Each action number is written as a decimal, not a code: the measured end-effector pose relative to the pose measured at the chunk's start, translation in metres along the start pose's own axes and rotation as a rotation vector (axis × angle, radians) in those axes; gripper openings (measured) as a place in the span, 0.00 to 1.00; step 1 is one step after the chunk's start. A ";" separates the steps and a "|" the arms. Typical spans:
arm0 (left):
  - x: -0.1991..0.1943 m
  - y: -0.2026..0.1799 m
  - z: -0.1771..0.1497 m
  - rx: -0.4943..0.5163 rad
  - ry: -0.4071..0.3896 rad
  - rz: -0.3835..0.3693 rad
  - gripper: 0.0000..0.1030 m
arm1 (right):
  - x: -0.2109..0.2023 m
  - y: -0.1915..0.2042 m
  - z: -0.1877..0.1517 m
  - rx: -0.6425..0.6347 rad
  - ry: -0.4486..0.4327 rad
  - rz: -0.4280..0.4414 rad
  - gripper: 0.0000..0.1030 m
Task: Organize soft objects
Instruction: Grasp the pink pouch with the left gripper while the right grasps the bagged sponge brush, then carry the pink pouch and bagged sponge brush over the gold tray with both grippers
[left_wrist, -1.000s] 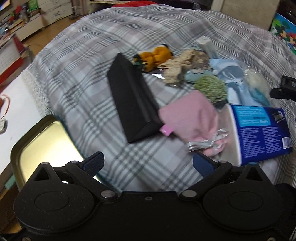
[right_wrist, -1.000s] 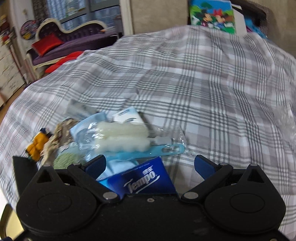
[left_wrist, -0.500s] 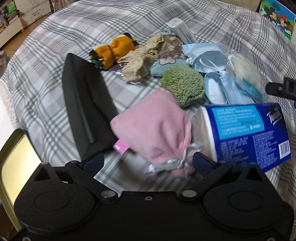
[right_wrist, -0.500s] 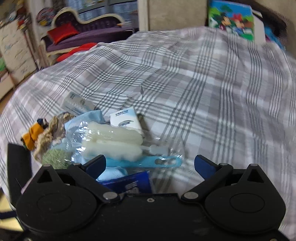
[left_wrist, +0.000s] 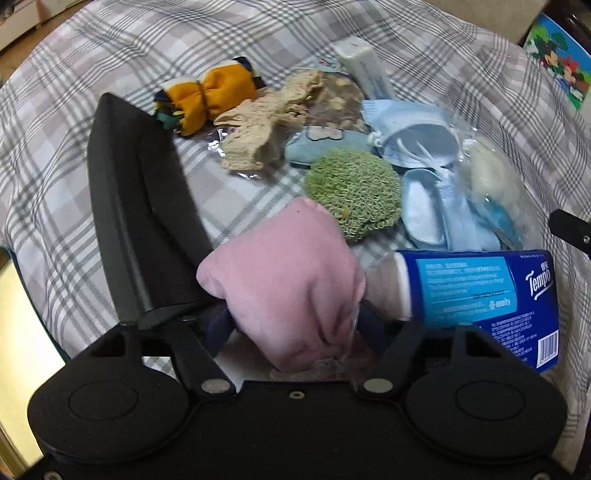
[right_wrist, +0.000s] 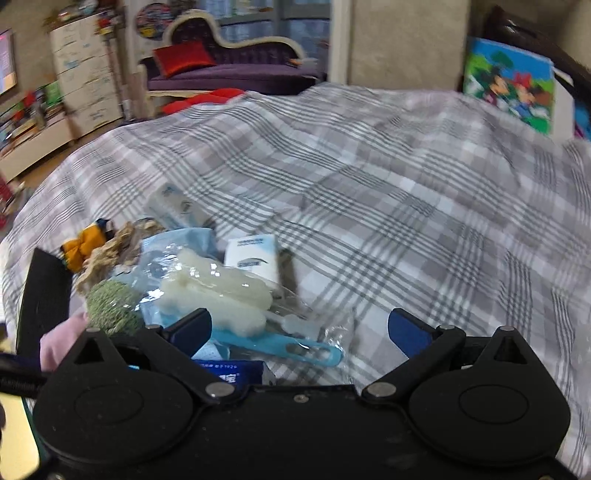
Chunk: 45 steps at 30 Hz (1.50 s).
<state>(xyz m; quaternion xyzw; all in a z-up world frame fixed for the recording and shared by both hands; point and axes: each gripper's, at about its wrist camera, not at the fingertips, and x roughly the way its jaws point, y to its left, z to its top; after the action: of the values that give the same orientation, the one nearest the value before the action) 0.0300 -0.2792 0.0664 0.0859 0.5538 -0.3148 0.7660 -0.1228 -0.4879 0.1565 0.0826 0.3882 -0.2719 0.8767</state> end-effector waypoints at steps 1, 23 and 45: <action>0.000 -0.004 0.000 0.014 -0.009 0.014 0.59 | 0.000 0.003 0.000 -0.021 -0.012 0.011 0.99; -0.031 0.005 0.018 -0.005 -0.101 -0.004 0.43 | 0.080 0.017 0.015 -0.051 0.112 0.151 0.76; -0.003 -0.003 0.022 -0.003 -0.068 0.045 0.53 | -0.003 -0.022 -0.006 0.172 0.012 -0.076 0.62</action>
<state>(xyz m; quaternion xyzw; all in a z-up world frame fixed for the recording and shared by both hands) 0.0450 -0.2903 0.0781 0.0862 0.5259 -0.2994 0.7914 -0.1398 -0.5029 0.1560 0.1443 0.3716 -0.3369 0.8530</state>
